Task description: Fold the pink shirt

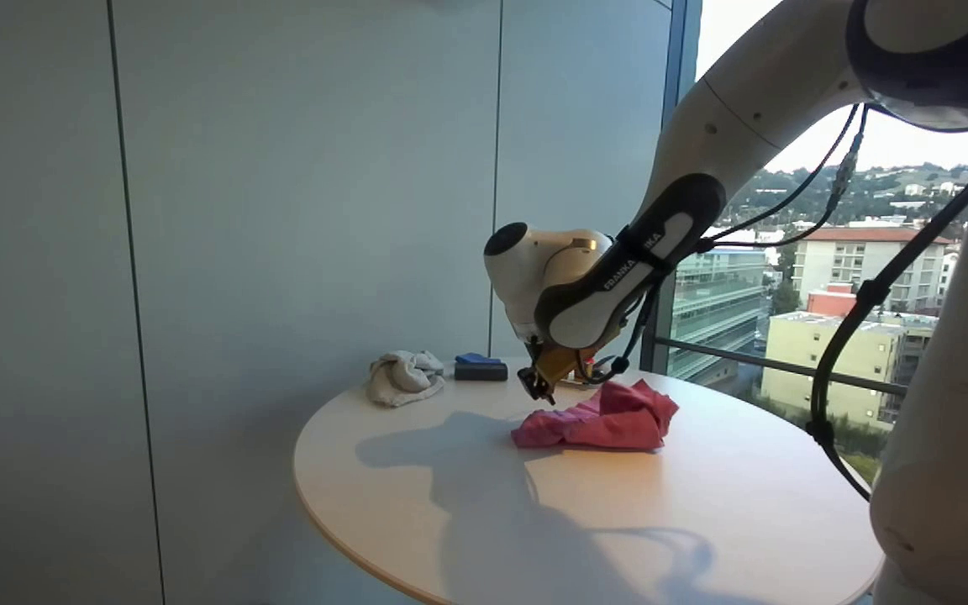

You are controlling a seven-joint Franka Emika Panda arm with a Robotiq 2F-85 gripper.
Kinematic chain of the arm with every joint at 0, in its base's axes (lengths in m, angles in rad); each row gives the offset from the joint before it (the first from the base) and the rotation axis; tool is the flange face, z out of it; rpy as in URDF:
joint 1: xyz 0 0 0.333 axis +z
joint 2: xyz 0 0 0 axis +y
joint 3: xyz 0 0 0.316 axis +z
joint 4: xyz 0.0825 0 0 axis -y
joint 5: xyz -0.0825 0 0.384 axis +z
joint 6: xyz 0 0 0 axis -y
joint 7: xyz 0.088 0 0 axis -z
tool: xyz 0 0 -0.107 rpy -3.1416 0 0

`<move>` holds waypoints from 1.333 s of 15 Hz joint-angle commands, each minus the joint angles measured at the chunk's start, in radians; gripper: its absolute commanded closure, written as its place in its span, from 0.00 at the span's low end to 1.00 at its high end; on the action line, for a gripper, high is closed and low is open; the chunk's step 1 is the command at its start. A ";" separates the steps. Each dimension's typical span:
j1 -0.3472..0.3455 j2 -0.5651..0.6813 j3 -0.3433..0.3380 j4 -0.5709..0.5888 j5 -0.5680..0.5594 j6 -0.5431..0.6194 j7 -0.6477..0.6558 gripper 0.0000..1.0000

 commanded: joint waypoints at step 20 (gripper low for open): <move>0.123 0.097 -0.007 0.008 0.398 0.120 -0.297 0.58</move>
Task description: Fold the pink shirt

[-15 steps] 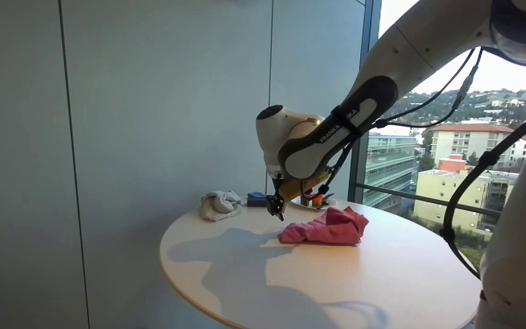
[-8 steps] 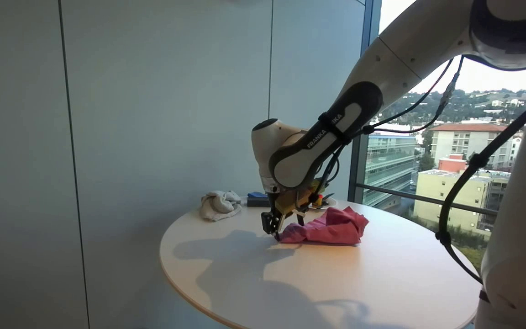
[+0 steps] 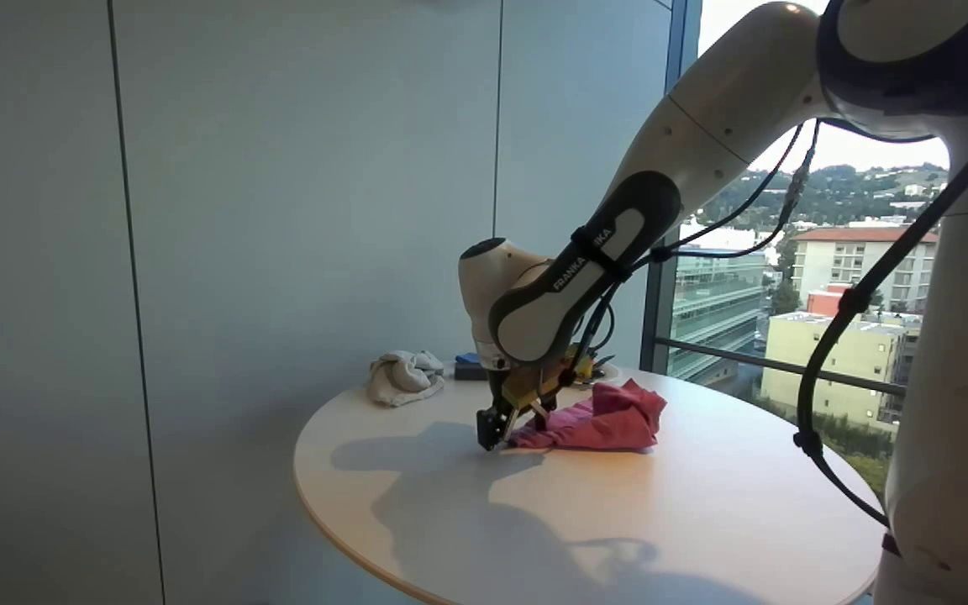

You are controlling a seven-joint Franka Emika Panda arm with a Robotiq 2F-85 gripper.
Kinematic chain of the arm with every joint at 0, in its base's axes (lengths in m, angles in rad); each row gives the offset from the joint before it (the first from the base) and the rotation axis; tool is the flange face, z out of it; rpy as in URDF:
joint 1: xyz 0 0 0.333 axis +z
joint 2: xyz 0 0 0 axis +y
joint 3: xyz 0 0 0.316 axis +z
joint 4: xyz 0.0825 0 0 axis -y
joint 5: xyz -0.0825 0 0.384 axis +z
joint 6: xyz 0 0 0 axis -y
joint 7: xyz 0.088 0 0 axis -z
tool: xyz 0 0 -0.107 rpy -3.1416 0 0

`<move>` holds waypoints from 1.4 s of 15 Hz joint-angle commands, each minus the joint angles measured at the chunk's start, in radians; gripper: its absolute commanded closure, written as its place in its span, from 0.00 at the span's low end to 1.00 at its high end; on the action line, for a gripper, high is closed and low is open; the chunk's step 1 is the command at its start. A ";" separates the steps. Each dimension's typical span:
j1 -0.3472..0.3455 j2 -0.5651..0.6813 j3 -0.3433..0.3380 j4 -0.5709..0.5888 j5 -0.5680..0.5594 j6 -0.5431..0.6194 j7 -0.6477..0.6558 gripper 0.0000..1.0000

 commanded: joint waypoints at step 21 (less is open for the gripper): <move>0.023 -0.218 0.072 0.013 -0.198 -0.233 0.173 0.93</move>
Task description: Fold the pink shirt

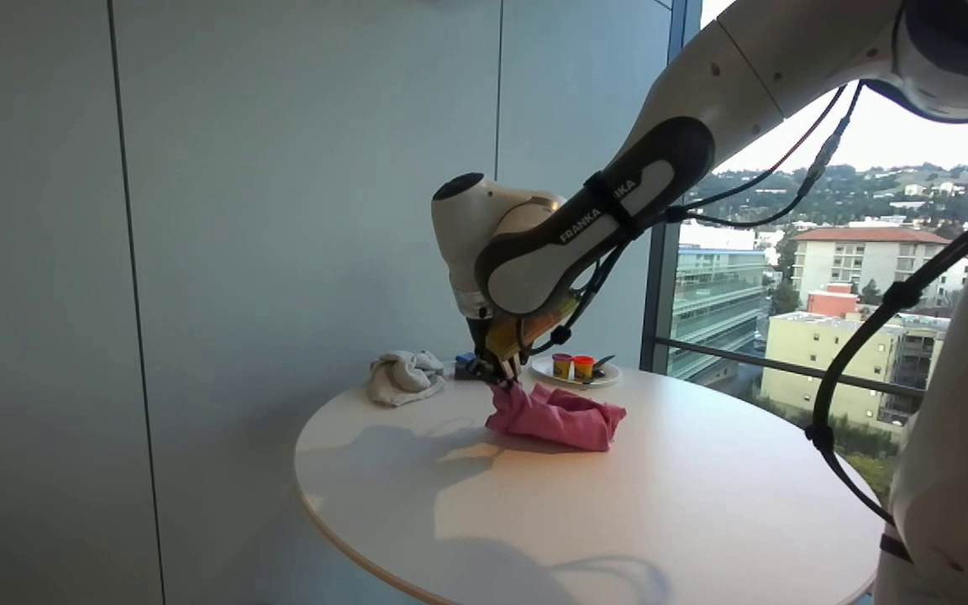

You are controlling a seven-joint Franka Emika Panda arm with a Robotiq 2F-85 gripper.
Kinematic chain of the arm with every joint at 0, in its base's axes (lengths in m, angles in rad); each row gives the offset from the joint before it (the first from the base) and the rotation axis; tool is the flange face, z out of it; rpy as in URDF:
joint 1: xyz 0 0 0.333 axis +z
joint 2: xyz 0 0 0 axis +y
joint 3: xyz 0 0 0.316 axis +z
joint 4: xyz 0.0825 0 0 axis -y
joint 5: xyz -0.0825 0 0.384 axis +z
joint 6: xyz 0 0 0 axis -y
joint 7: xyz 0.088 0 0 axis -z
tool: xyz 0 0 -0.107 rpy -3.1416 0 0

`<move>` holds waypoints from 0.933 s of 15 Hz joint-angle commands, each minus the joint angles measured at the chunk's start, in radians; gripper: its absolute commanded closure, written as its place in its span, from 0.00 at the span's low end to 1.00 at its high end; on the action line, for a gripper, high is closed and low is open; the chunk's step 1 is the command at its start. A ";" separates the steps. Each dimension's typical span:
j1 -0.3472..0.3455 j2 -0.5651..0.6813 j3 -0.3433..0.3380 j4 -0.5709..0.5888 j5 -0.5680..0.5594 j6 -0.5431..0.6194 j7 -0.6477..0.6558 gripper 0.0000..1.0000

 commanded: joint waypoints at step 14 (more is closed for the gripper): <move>-0.089 0.045 -0.078 -0.040 -0.323 -0.209 0.414 0.91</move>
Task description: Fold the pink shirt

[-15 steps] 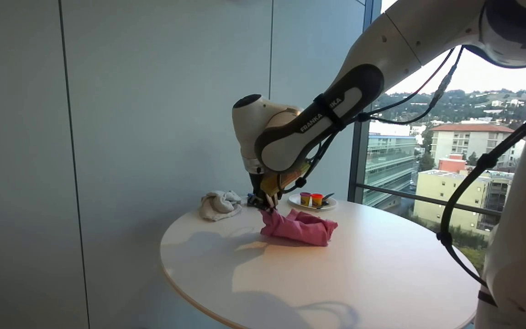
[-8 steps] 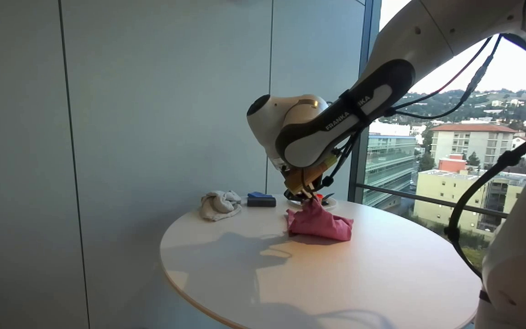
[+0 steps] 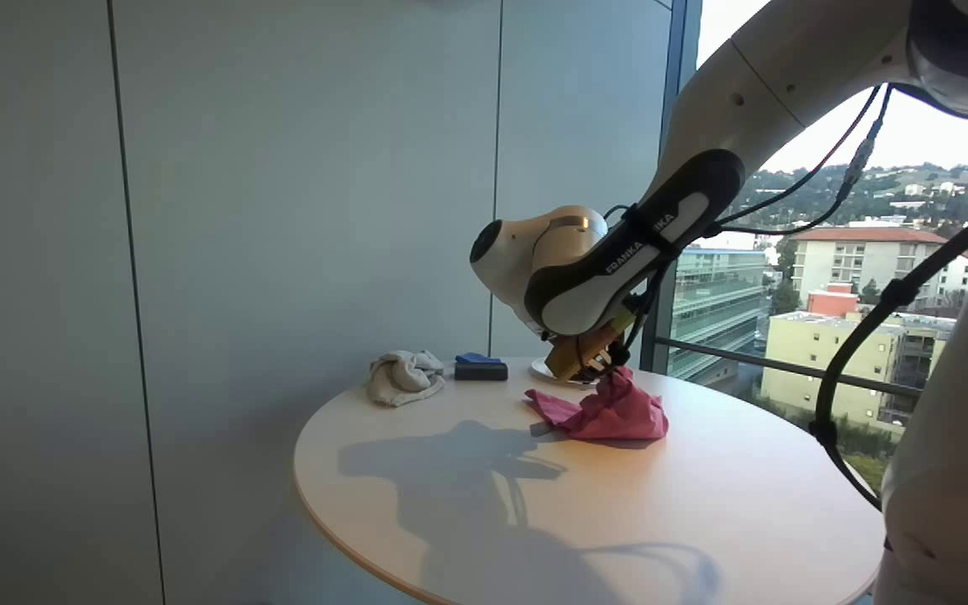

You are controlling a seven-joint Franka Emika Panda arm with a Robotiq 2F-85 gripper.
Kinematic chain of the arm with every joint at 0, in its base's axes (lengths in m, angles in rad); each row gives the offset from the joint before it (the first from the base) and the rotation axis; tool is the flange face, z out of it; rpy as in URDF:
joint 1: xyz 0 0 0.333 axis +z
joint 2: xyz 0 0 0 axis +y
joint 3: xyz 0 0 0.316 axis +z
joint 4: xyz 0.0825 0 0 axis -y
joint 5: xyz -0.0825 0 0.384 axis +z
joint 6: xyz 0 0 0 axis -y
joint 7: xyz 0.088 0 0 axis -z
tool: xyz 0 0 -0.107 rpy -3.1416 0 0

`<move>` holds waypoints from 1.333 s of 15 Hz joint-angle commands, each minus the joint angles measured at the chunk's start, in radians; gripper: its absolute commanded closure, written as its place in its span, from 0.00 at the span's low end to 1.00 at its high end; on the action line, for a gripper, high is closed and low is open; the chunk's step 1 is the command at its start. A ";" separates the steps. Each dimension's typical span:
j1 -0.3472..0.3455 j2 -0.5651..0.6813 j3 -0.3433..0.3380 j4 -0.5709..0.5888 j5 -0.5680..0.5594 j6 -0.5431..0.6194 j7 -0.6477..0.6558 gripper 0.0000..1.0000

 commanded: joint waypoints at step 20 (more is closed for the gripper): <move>0.023 0.150 -0.055 0.034 -0.134 0.518 -0.022 0.34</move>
